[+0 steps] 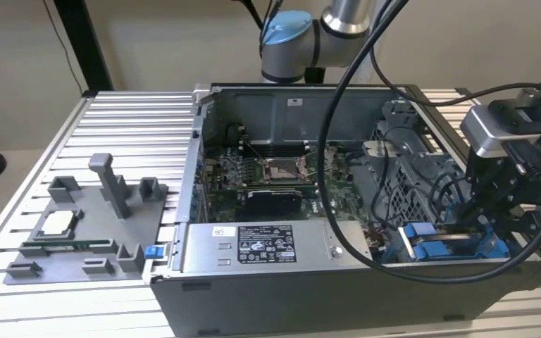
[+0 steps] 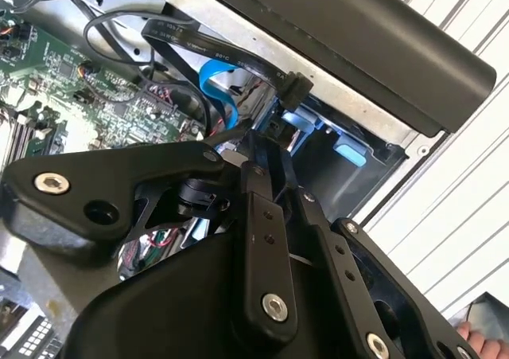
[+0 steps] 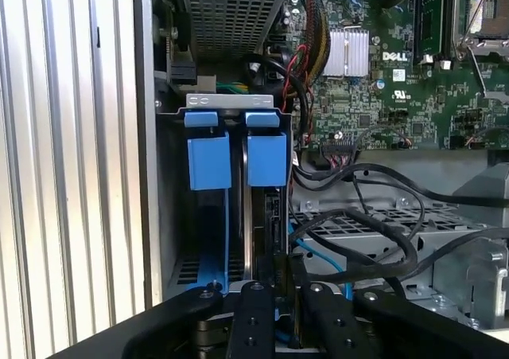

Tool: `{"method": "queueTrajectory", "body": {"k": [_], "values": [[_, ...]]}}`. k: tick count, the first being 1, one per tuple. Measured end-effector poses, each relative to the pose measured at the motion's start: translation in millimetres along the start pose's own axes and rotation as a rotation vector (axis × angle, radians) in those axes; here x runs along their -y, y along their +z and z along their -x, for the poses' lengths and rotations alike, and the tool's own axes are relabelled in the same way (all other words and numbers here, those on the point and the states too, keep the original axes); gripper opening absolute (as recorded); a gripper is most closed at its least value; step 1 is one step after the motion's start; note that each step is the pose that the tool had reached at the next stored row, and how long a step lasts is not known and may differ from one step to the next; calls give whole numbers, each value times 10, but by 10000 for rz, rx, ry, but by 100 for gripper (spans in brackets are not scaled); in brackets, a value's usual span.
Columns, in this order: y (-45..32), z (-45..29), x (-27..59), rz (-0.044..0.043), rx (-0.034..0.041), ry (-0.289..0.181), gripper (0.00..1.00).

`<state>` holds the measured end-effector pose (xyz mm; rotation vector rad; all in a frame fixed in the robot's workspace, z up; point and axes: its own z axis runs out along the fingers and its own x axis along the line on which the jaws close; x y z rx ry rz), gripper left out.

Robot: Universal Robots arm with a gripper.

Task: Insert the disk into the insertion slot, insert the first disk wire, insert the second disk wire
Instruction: 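Insert the first disk wire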

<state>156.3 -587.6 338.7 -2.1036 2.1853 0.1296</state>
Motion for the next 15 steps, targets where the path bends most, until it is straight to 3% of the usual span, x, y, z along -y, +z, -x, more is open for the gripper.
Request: {"method": "queueTrajectory", "body": {"k": [6,15], "values": [[86,-12,-1,0,-14,4,0],[97,-13,-2,2,5,6,0]]}}
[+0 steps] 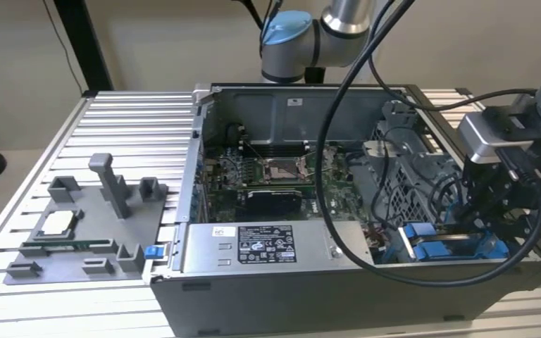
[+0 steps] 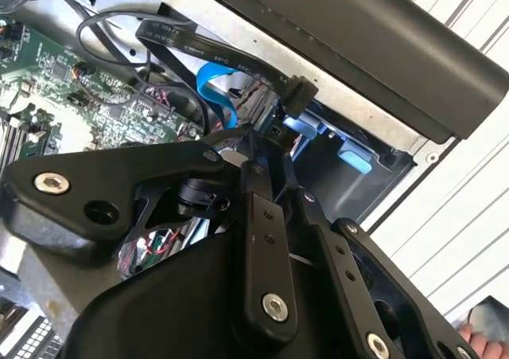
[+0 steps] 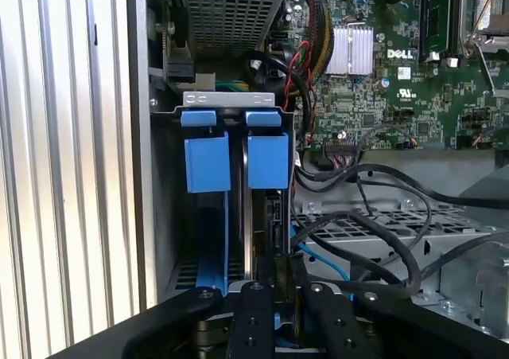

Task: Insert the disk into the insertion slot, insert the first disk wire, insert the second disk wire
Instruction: 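Insert the first disk wire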

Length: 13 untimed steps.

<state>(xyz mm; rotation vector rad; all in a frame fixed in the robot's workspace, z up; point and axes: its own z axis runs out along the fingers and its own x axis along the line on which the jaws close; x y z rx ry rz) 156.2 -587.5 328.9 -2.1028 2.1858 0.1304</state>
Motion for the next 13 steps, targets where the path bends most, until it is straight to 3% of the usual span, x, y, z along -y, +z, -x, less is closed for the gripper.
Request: {"method": "queueTrajectory", "body": {"k": [4,13], "values": [[-42,5,1,-6,2,37,0],[-439,59,6,-14,-13,50,0]]}}
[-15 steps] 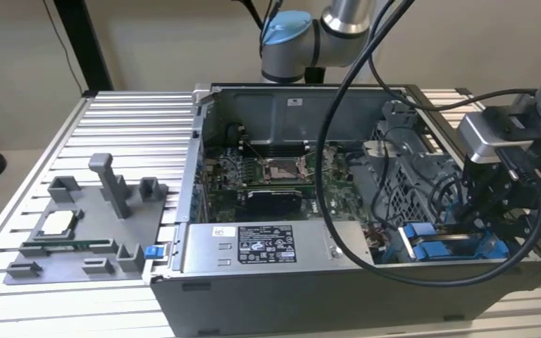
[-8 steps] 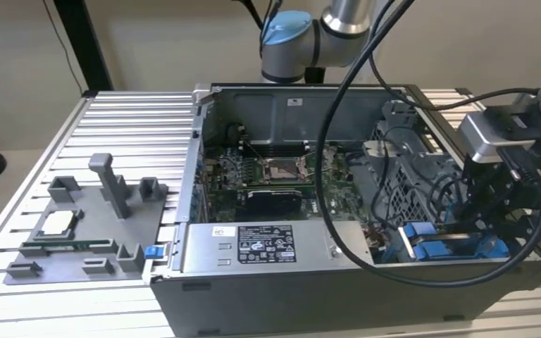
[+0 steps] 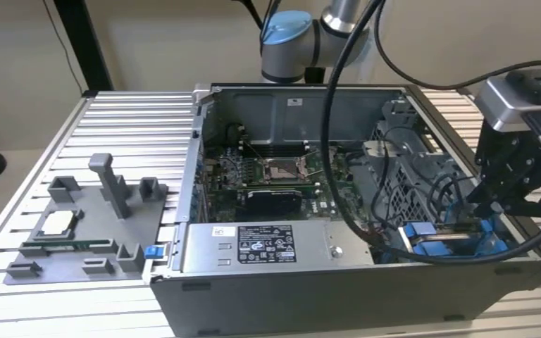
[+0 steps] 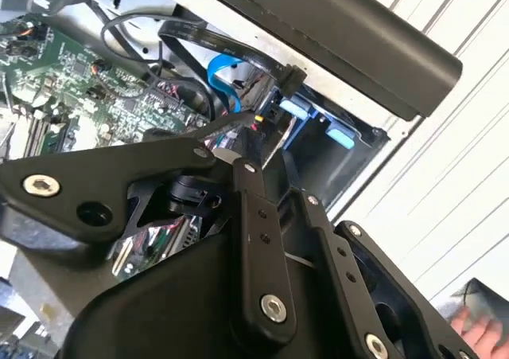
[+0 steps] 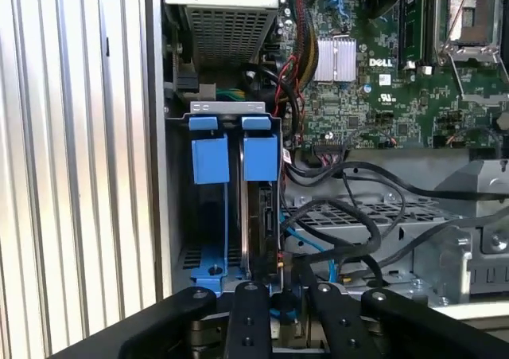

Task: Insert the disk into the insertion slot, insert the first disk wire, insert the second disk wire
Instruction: 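Insert the first disk wire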

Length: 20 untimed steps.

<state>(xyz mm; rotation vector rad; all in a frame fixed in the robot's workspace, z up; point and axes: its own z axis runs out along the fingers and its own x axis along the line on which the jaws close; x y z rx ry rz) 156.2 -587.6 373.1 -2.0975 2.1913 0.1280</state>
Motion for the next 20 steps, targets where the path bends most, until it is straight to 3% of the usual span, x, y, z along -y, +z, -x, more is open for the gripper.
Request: {"method": "queueTrajectory", "body": {"k": [4,14,17,20], "values": [[-4,1,8,4,4,-2,0],[1,12,325,675,-19,90,0],[4,12,433,778,17,104,0],[17,-9,464,790,130,110,0]]}}
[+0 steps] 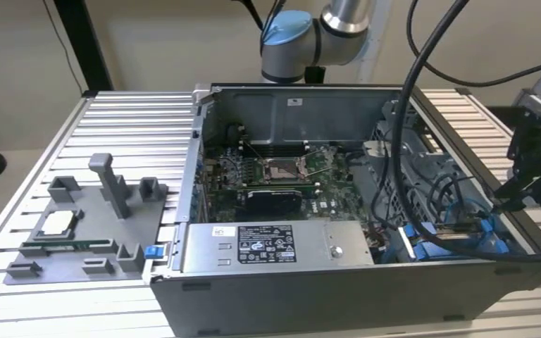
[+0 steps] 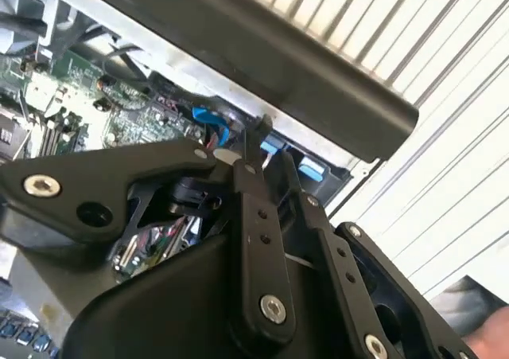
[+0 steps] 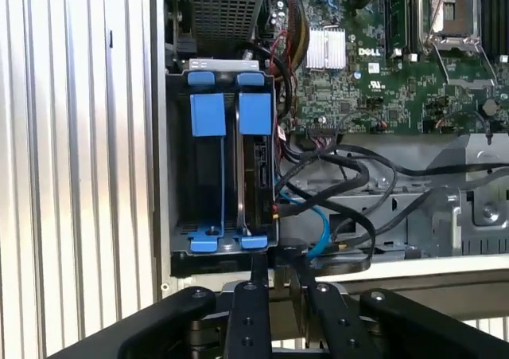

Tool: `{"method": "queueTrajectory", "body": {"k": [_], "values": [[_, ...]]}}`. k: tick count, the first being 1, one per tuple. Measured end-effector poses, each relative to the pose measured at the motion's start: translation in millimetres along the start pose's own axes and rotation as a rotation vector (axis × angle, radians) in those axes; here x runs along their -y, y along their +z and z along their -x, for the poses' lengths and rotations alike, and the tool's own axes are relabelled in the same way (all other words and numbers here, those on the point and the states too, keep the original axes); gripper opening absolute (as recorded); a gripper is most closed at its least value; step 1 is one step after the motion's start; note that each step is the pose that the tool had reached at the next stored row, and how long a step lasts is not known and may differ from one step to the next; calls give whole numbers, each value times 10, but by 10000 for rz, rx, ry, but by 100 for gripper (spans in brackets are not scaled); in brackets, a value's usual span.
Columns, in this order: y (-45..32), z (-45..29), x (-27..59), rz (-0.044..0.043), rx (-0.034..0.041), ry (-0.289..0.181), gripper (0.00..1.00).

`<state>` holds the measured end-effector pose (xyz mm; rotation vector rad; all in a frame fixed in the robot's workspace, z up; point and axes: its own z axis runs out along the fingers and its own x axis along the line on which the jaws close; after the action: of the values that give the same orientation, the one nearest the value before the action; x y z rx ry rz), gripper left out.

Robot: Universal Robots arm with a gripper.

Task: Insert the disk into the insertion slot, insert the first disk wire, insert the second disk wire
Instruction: 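Insert the first disk wire, then insert the second disk wire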

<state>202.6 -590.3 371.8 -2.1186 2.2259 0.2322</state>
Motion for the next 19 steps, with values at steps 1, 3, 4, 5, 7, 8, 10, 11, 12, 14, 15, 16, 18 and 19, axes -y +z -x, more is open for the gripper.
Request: {"method": "queueTrajectory", "body": {"k": [1,3,4,5,7,8,10,11,12,14,15,16,18,19], "values": [[9,-9,3,1,42,7,0],[30,-24,11,2,135,24,0],[40,-28,15,3,192,37,0],[49,-31,22,4,256,51,0],[55,-32,34,5,366,74,0],[55,-33,41,6,379,81,0],[55,-35,49,6,387,90,100],[57,-37,52,5,391,95,100],[62,-40,52,4,397,107,100],[75,-48,55,-9,404,180,100],[81,-53,55,-19,409,242,100],[86,-58,56,-32,414,315,100],[101,-63,57,-61,428,489,100],[109,-65,58,-78,431,586,100]]}}
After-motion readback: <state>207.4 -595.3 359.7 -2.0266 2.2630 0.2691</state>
